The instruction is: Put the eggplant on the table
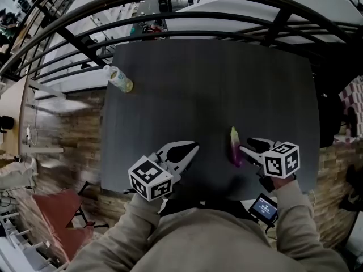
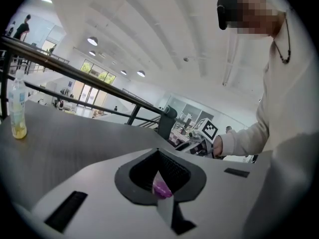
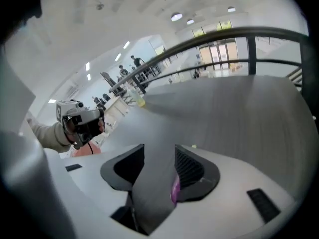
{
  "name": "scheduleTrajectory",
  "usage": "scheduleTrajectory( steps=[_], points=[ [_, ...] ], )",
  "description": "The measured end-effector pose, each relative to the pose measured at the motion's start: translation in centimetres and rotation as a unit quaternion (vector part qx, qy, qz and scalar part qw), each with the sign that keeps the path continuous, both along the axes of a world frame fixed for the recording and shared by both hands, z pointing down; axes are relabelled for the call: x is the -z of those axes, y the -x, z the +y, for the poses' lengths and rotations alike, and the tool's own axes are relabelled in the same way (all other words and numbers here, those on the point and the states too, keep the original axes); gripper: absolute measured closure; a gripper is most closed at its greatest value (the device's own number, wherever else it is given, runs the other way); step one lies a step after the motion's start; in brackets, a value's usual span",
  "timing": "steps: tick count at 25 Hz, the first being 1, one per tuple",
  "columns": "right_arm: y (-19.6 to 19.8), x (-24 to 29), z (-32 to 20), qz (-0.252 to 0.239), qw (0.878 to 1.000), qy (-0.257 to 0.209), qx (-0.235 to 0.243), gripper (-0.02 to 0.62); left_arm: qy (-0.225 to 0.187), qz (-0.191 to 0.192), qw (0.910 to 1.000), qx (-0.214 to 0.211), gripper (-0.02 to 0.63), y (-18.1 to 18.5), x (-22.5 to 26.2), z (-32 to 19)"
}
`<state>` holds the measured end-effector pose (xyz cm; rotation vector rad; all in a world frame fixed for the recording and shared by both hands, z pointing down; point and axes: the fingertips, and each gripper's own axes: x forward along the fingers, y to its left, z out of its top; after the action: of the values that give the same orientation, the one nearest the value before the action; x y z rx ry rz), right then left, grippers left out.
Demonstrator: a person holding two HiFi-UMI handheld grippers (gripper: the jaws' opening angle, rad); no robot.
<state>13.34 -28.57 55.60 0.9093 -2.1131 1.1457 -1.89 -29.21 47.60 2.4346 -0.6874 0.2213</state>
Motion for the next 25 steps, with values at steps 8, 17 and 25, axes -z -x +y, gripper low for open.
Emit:
scheduleTrajectory(
  steps=[8, 17, 25],
  points=[
    [3.0, 18.8, -1.2, -0.115, 0.96, -0.253, 0.037, 0.579, -0.116, 0.009, 0.9928, -0.029, 0.604, -1.9, 12.5, 0.4],
    [4.6, 34.7, -0.9, -0.17, 0.898, -0.402, 0.064, 0.581, -0.207, 0.073, 0.9741, -0.055, 0.604, -5.1, 25.1, -0.6],
    [2.2, 37.5, 0.3, -0.161, 0.881, -0.441, 0.053, 0.581, -0.234, 0.079, 0.9676, -0.051, 0.604, -5.6, 27.5, 0.9]
  ],
)
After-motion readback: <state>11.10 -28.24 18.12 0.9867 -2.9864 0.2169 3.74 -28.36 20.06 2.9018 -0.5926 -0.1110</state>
